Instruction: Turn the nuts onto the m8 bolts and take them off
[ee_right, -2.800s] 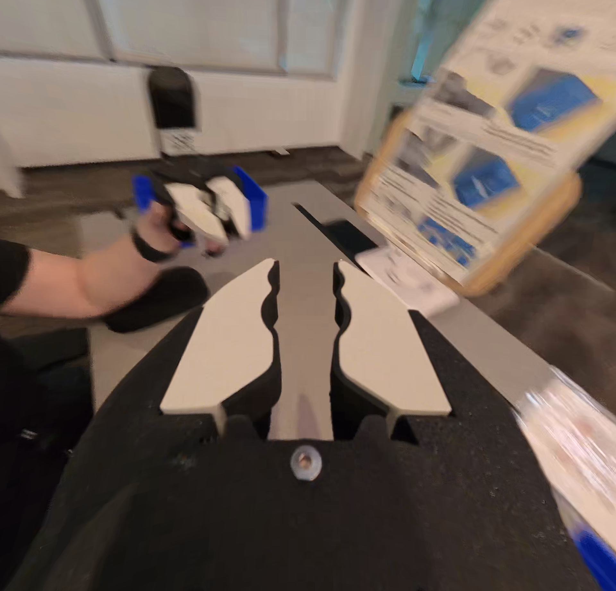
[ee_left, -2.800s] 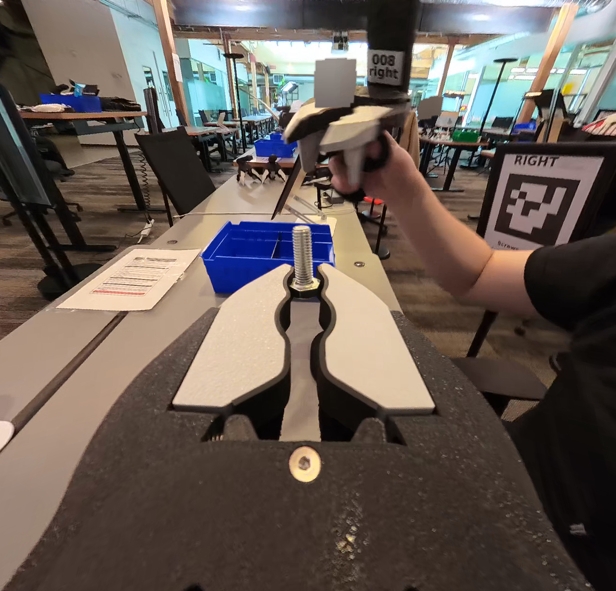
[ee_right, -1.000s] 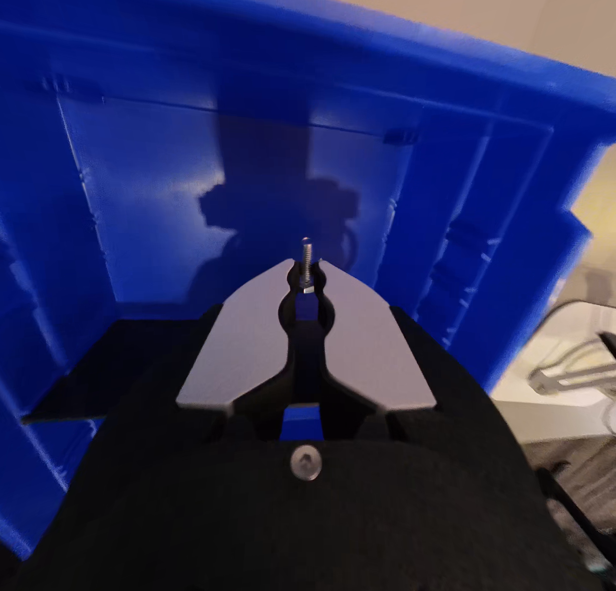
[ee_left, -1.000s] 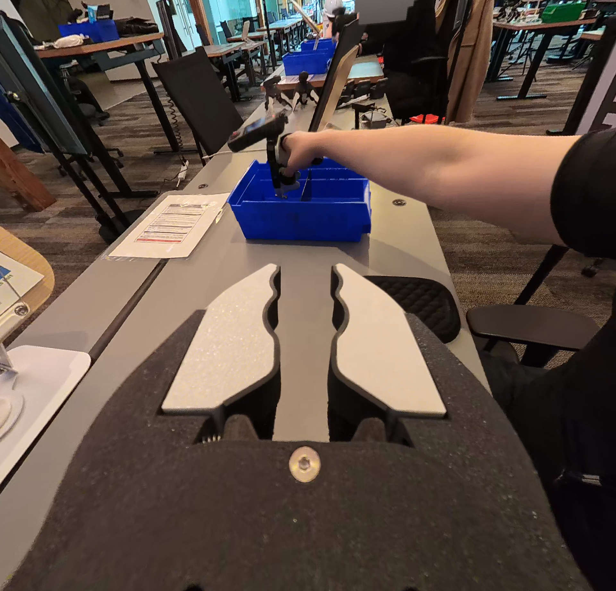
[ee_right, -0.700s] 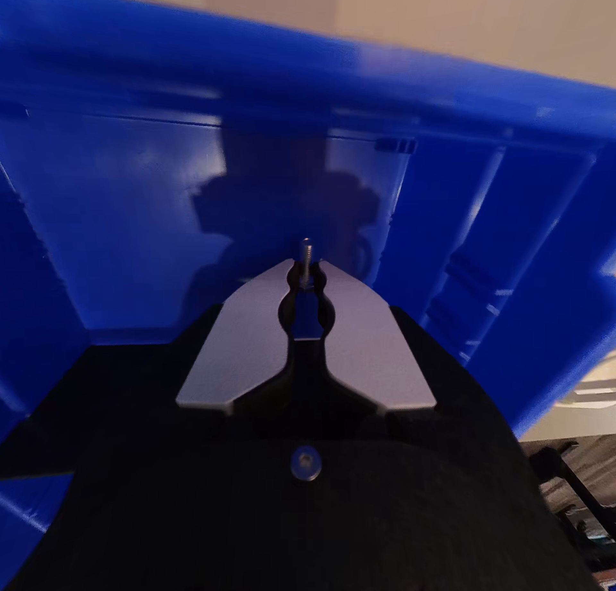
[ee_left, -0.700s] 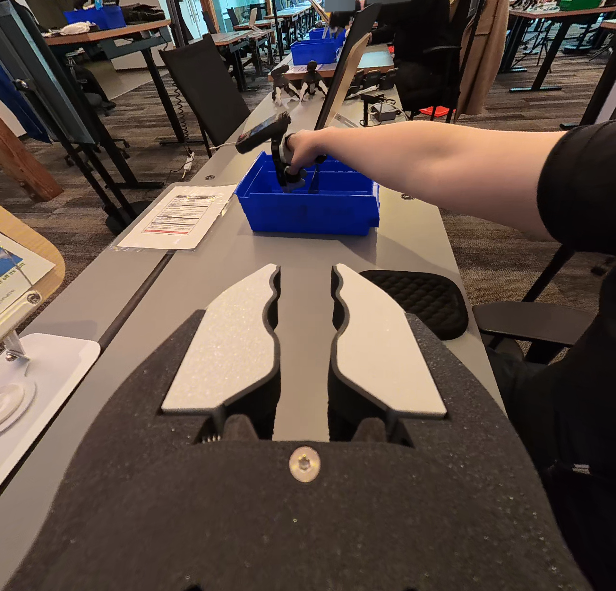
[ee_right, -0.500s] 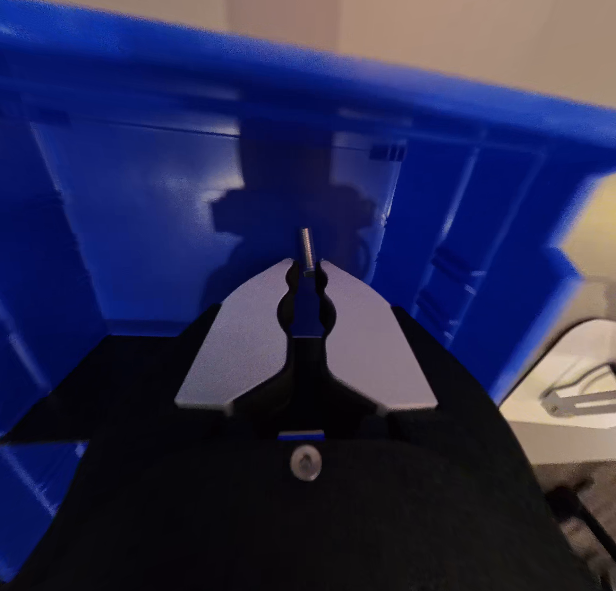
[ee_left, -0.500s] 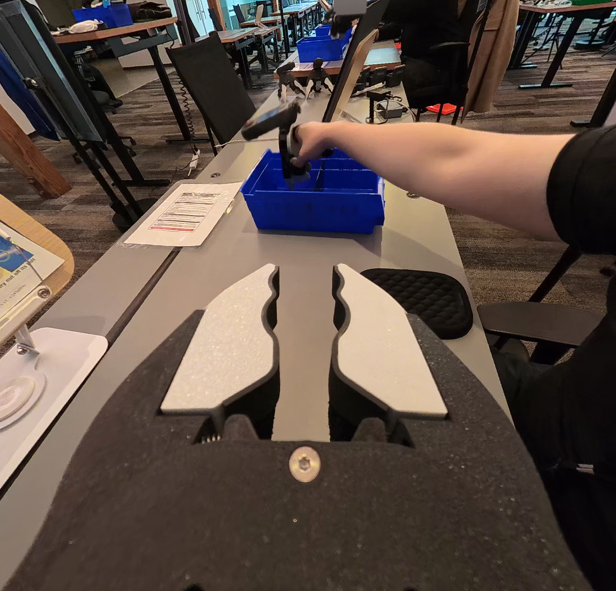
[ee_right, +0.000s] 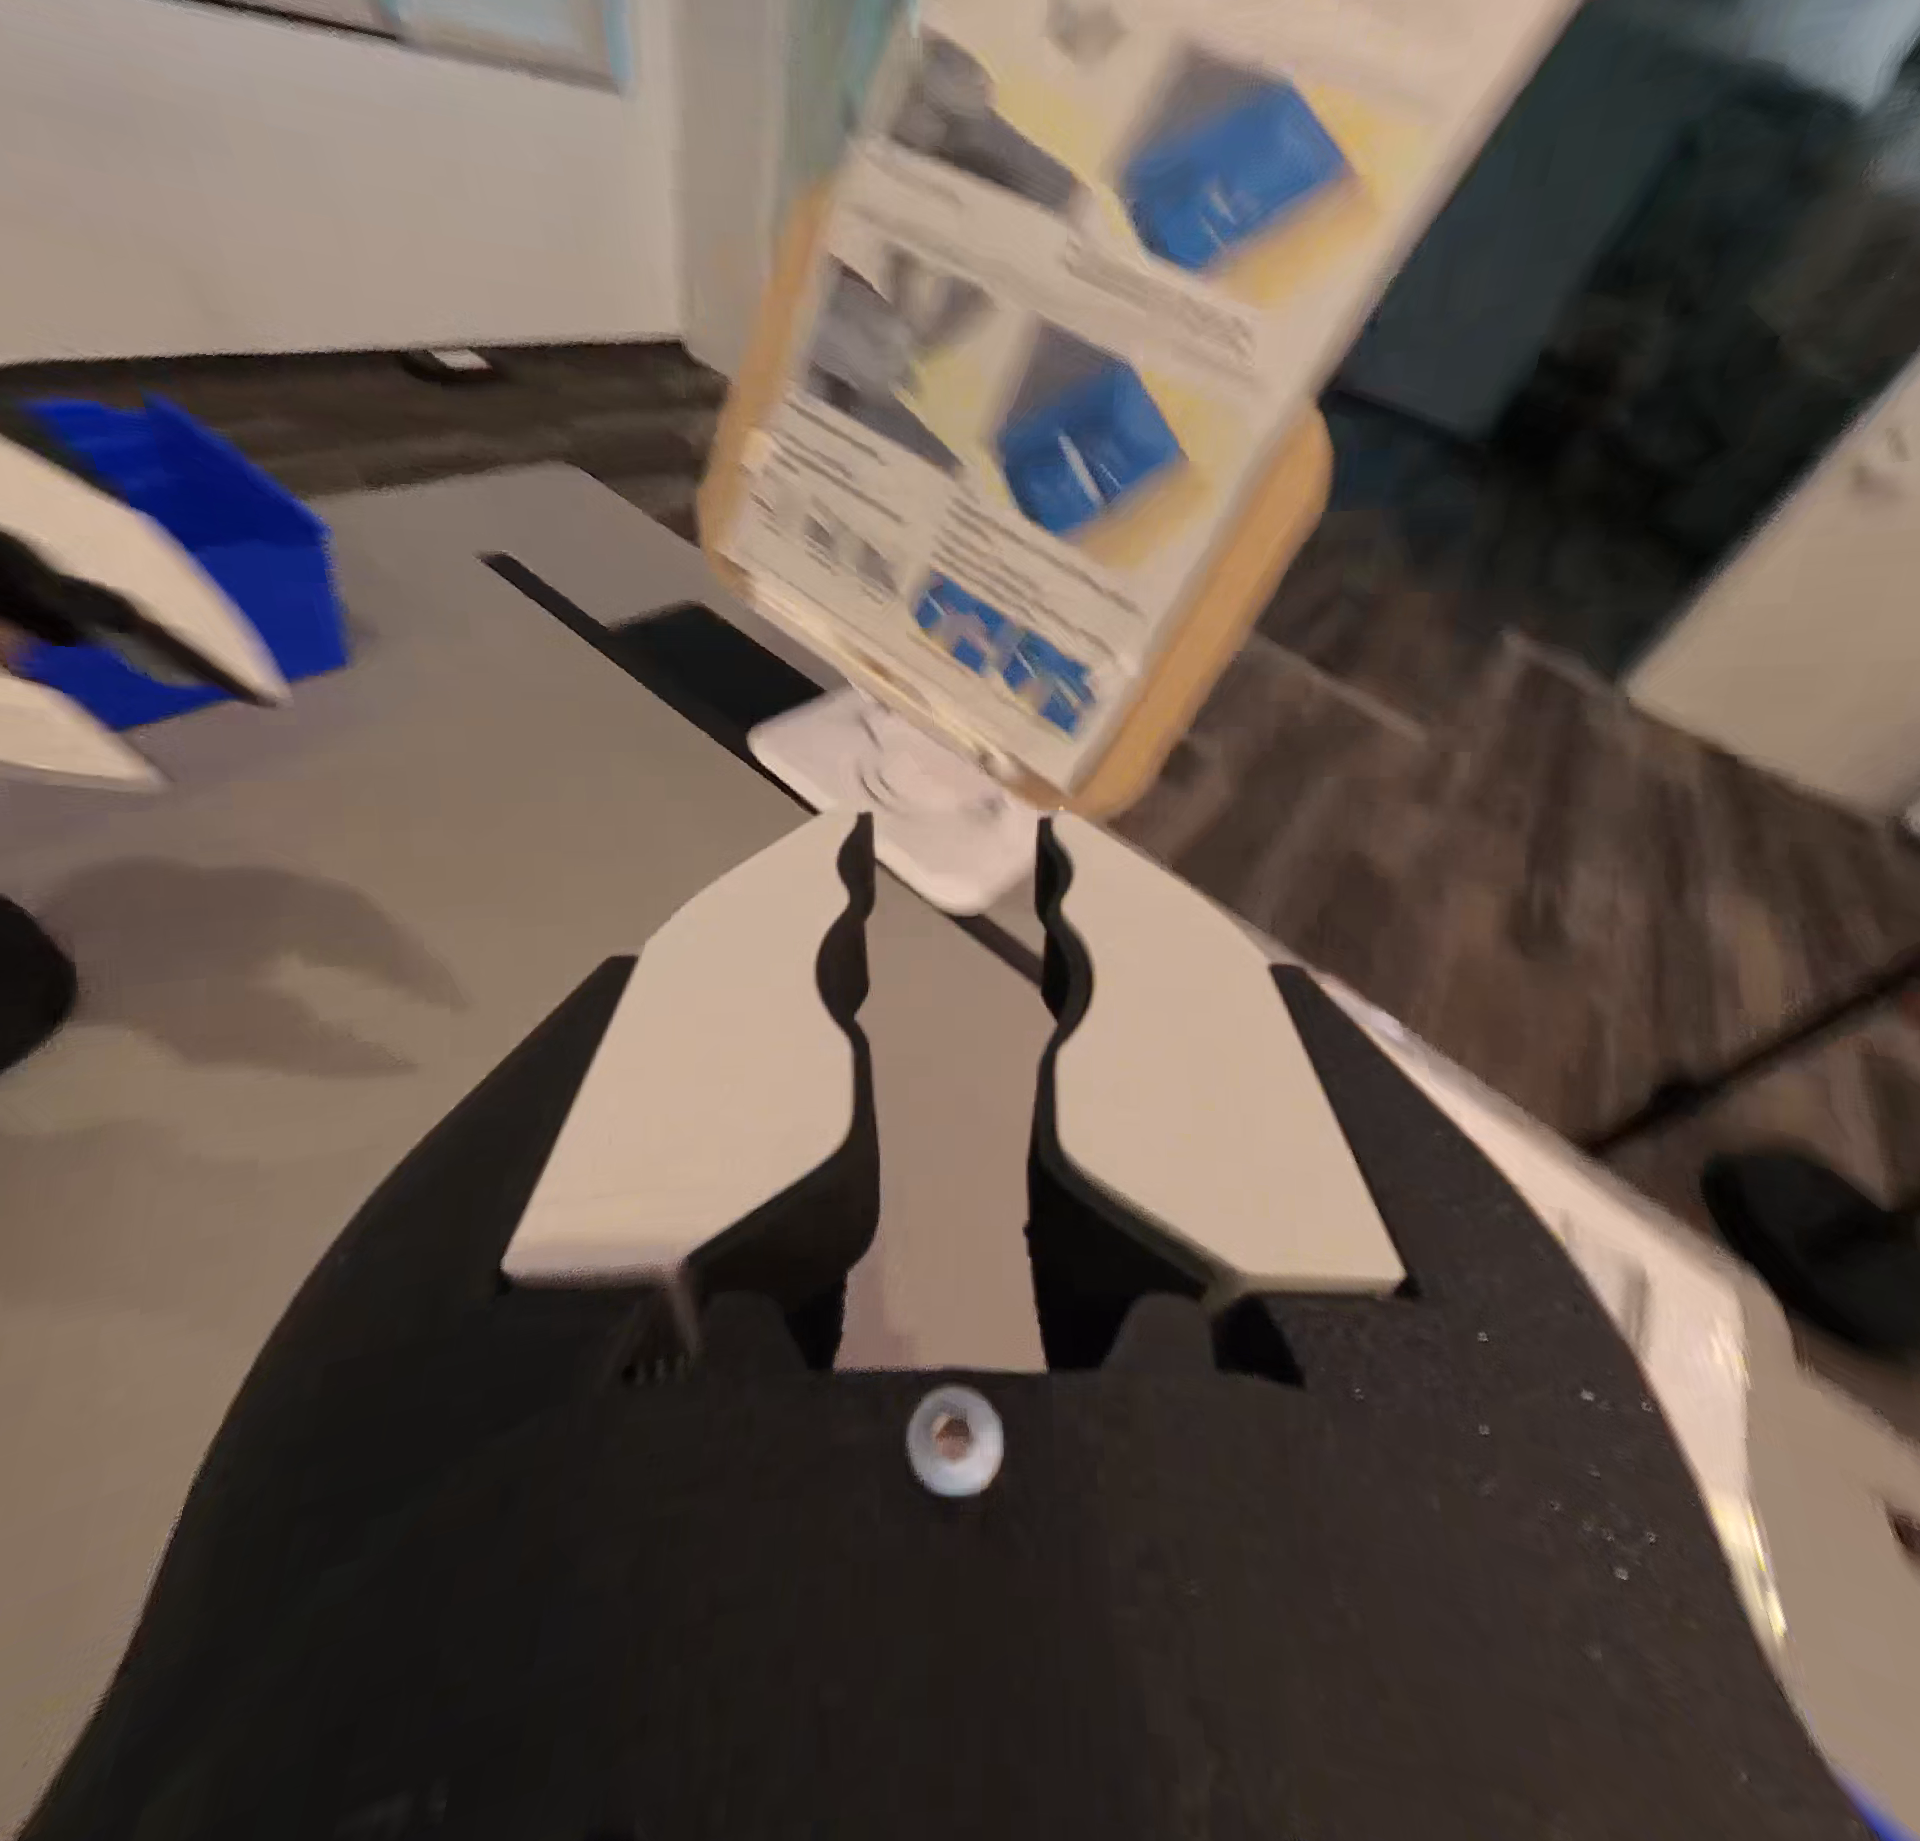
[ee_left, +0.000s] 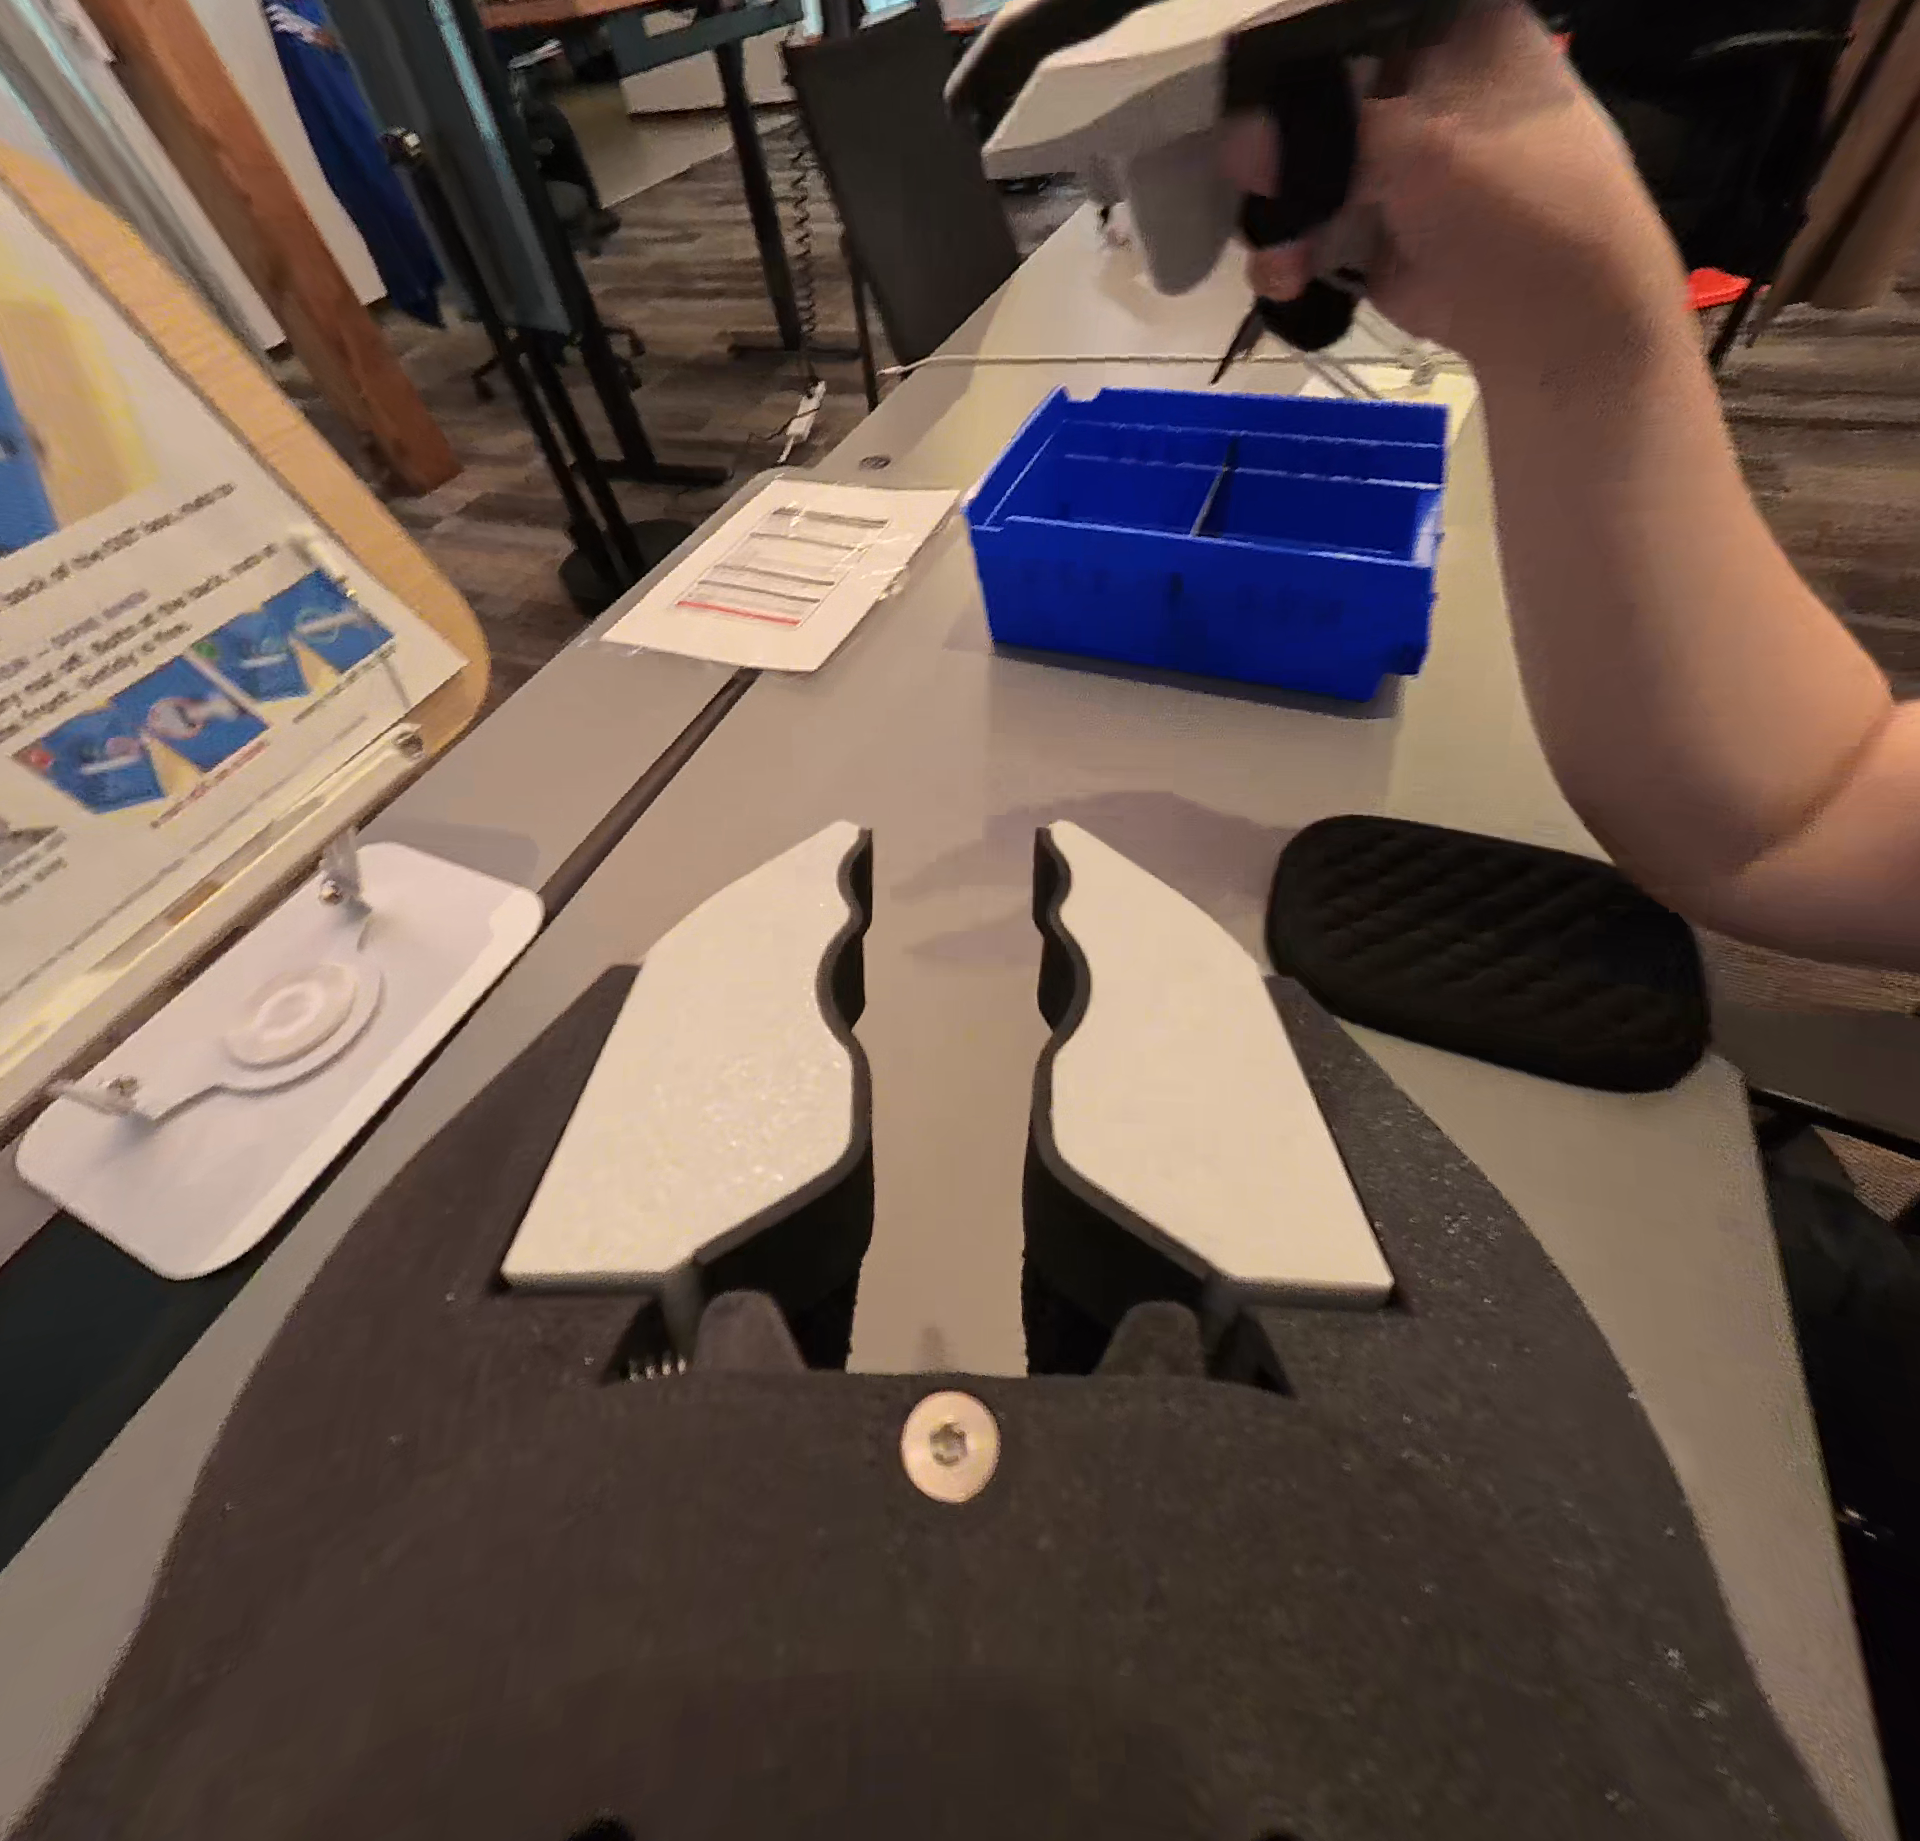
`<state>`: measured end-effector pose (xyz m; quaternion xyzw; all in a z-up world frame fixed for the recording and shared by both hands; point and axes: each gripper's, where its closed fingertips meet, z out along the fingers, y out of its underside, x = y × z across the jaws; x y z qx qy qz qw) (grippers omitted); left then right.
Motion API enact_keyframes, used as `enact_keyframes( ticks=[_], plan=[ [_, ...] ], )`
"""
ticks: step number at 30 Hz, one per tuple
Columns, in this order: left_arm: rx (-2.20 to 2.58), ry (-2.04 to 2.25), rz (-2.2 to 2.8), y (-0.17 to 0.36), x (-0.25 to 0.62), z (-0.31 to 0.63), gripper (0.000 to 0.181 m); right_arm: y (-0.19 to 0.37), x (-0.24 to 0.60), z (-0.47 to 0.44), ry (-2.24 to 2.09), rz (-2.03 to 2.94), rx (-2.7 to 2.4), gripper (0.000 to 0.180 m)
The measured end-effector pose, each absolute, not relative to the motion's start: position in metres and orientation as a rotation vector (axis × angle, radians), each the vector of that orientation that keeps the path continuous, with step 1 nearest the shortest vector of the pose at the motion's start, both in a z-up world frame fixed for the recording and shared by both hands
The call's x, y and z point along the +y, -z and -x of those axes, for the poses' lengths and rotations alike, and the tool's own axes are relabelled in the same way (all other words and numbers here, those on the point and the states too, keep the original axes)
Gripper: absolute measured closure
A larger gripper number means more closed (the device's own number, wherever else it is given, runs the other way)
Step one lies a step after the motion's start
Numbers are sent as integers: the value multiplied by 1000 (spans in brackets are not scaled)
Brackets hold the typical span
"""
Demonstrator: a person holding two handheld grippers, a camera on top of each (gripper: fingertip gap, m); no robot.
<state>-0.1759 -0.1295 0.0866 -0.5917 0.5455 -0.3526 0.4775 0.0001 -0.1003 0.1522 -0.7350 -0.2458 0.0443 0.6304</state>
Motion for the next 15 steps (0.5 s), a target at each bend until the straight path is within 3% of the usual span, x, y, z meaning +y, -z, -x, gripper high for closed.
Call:
enact_keyframes(
  ticks=[7,15],
  plan=[
    [1244,690,1533,-78,-96,192,152,-143,-87,102,-285,1522,-690,160],
    [1125,574,1716,-103,-109,280,155,-117,-69,78,-172,1595,-738,161]
  ],
)
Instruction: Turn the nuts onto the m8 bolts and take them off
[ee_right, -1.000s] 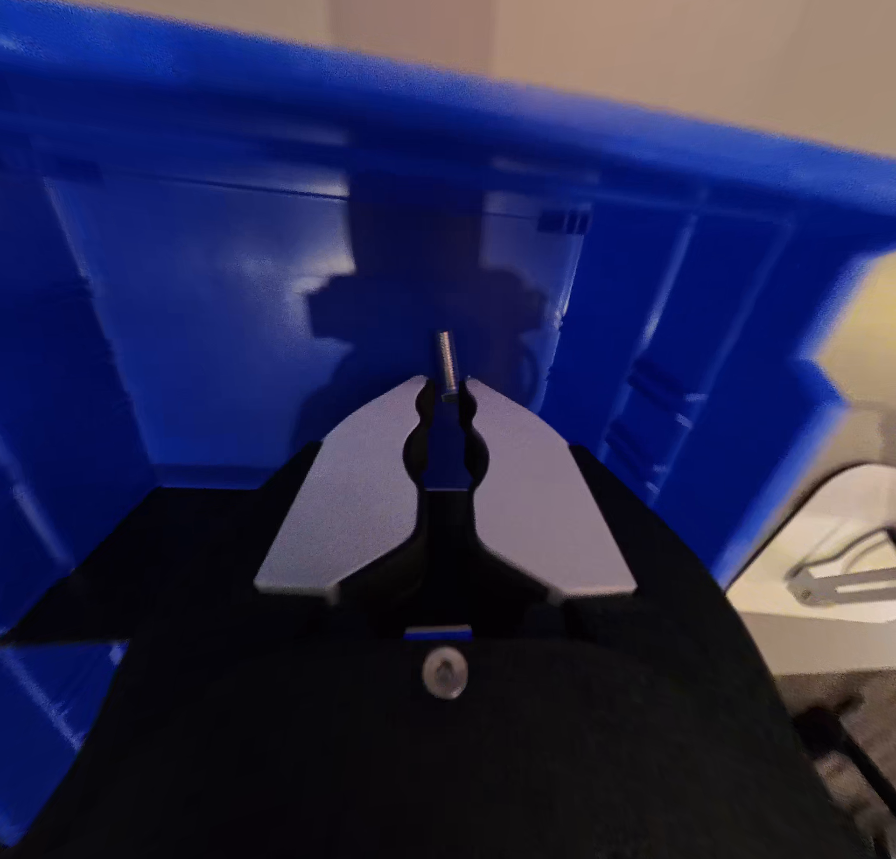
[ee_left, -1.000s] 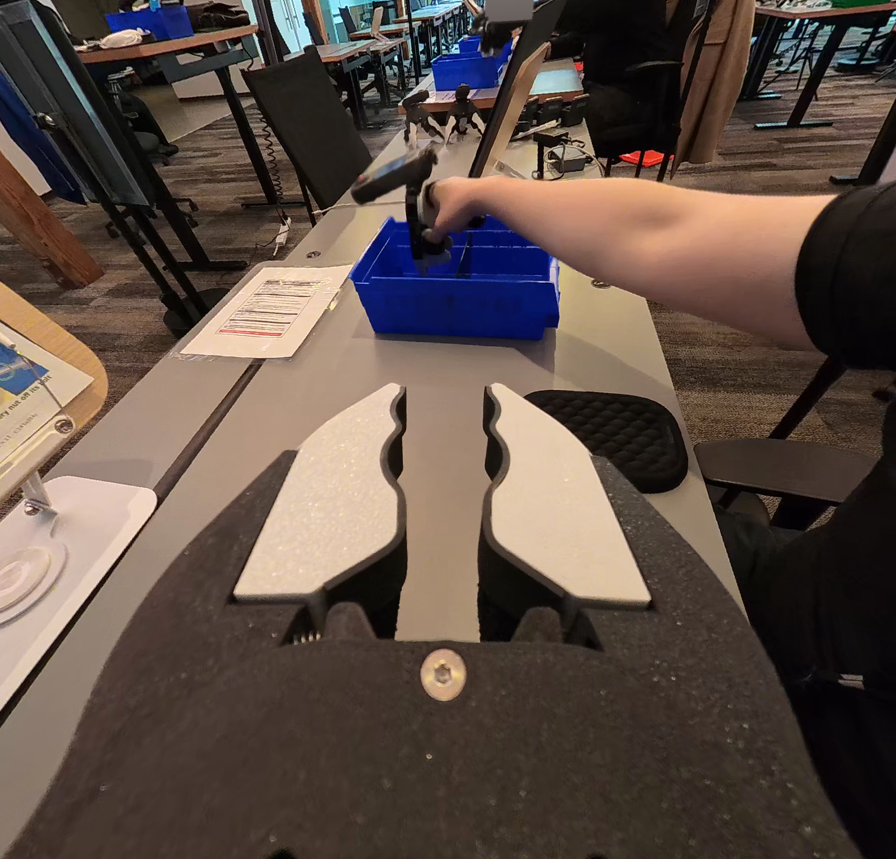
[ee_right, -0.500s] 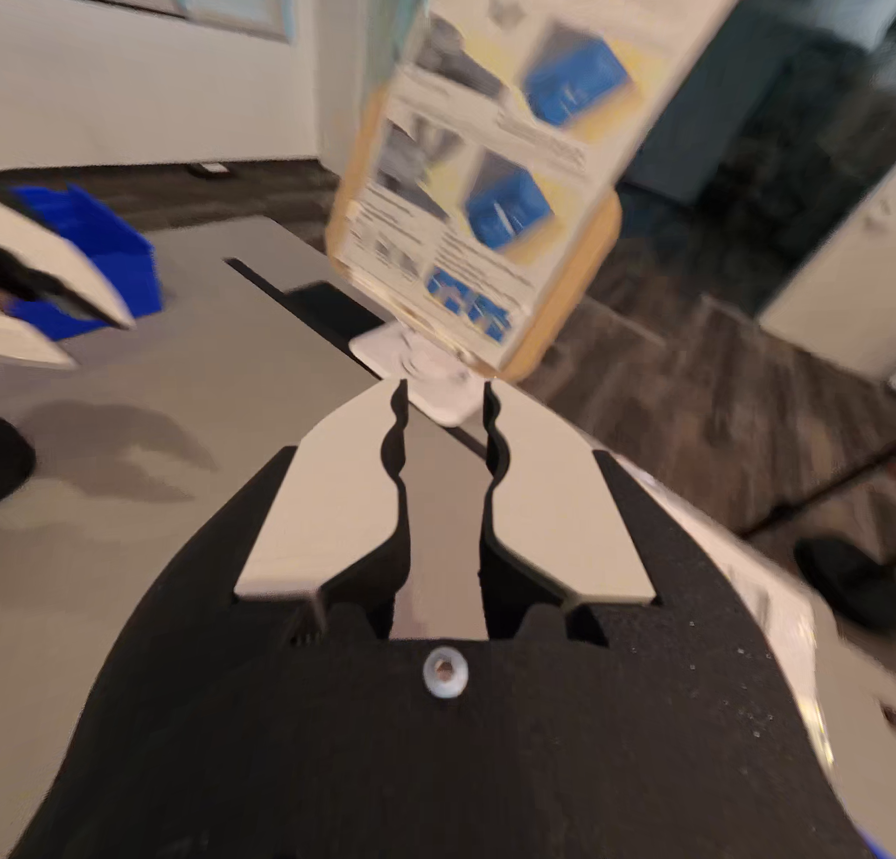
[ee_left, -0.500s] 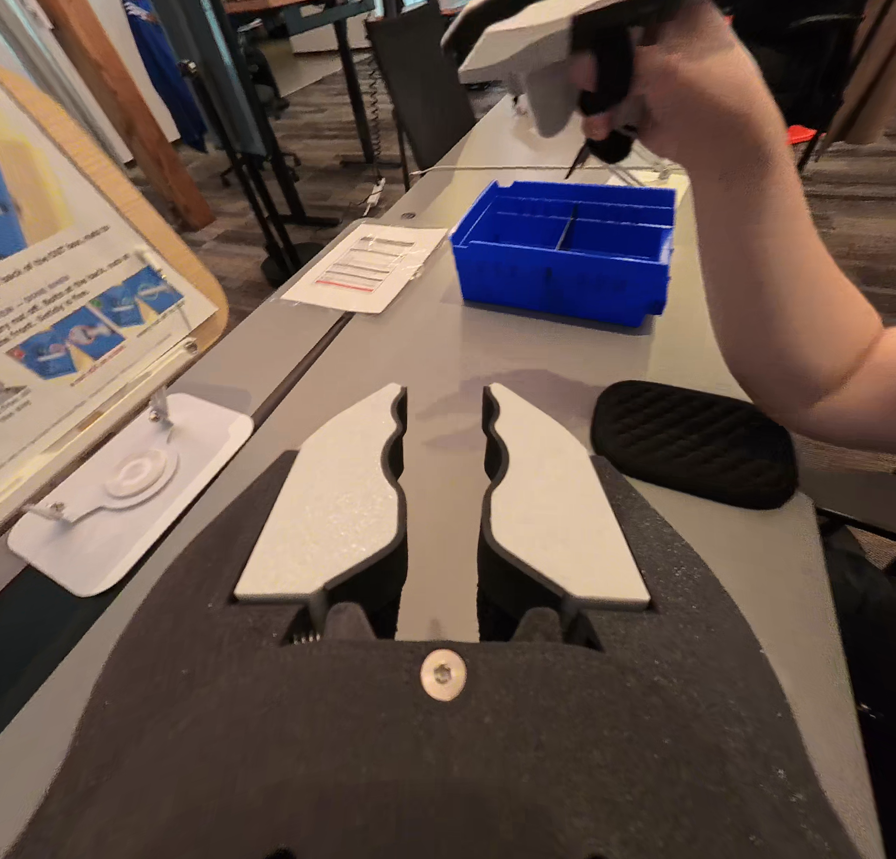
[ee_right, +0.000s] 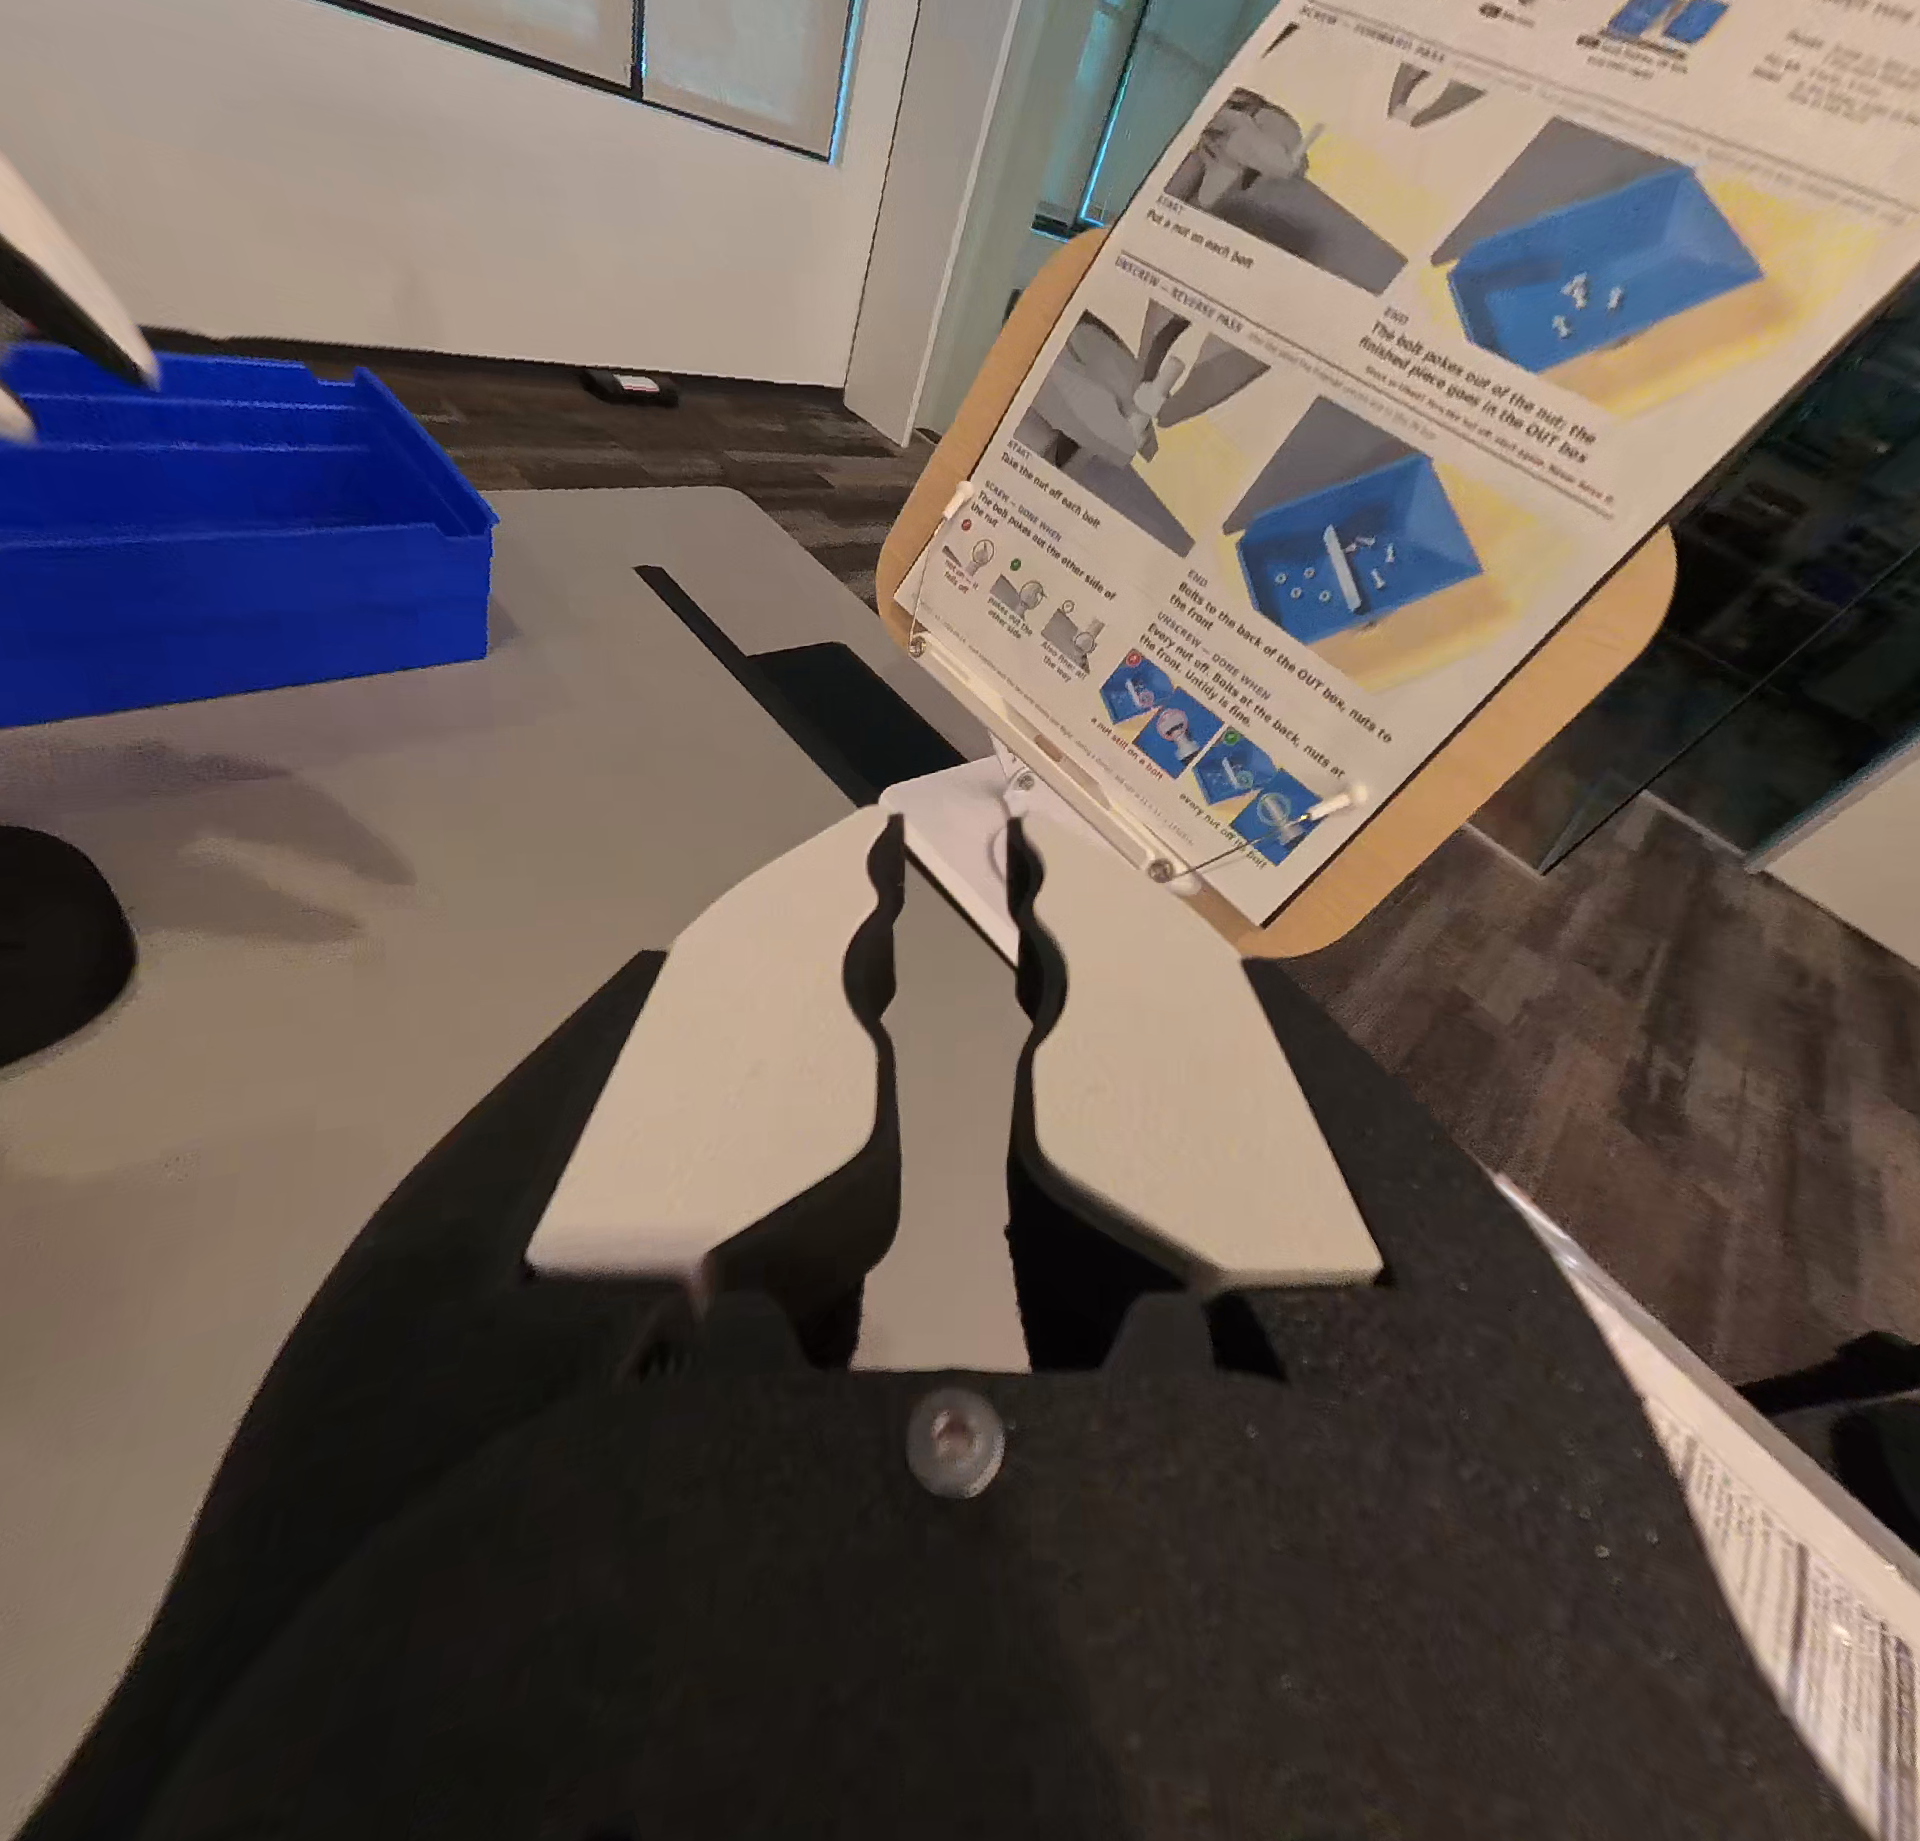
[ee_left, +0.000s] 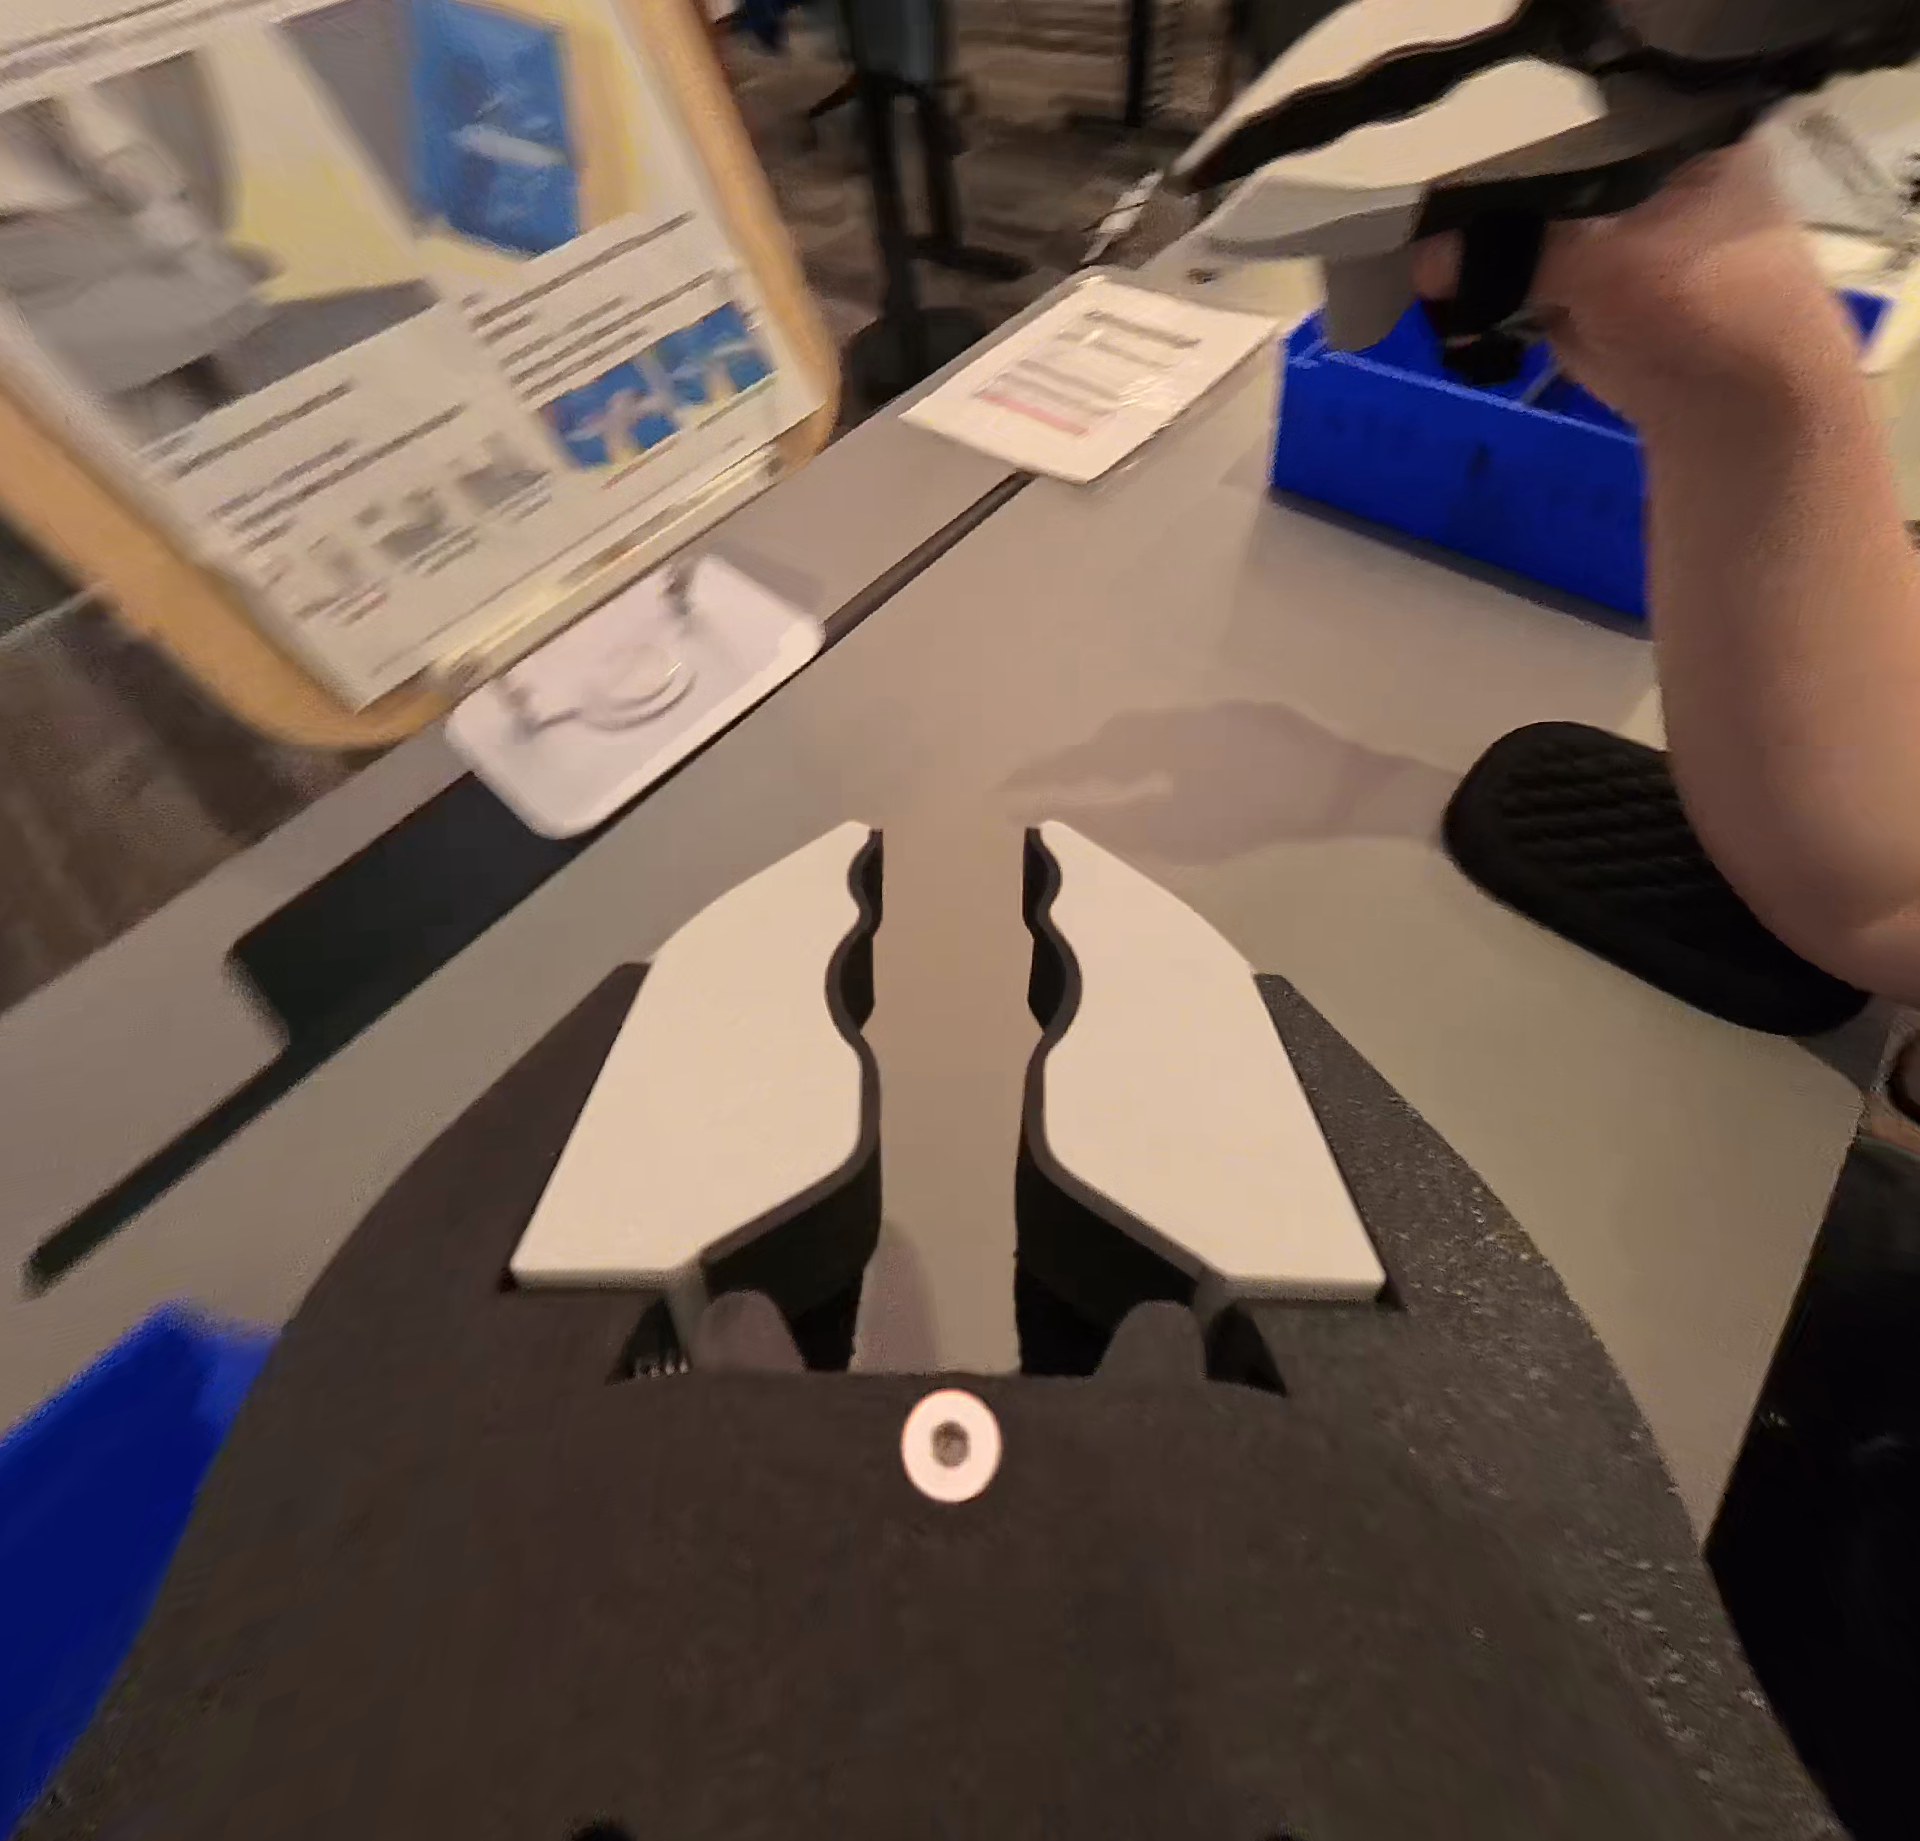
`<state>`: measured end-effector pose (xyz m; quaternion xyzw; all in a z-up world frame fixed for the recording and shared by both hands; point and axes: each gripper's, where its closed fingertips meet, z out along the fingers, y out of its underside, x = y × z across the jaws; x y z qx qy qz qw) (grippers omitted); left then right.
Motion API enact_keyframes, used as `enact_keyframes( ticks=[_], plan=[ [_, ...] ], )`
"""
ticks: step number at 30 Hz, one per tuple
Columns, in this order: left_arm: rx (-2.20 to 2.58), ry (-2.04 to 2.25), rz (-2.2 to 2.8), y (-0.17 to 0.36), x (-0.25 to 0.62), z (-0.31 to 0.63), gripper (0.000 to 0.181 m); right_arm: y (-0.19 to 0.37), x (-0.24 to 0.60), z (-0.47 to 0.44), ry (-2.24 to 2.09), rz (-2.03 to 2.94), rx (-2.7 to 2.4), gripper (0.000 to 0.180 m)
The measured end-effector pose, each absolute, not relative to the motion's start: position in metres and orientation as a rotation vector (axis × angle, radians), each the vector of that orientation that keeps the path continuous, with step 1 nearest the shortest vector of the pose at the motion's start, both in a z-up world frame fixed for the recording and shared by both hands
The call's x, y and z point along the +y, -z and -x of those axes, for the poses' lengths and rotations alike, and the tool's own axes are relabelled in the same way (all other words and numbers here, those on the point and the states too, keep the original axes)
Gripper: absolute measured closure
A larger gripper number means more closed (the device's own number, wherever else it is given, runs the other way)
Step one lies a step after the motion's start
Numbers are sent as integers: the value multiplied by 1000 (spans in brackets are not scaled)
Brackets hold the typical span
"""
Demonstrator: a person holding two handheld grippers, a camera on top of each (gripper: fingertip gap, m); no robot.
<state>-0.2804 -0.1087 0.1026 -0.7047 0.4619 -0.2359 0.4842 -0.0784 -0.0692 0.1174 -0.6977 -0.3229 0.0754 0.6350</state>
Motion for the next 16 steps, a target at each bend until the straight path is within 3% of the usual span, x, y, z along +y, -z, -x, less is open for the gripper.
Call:
enact_keyframes(
  ticks=[7,11,16],
  plan=[
    [619,112,2299,-37,-25,508,165,-104,-62,68,-141,1702,-725,162],
    [296,453,2548,25,5,558,176,-107,-65,75,-154,1690,-736,162],
    [-56,909,2592,66,28,565,162,-101,-70,74,-151,1720,-744,162]
  ],
)
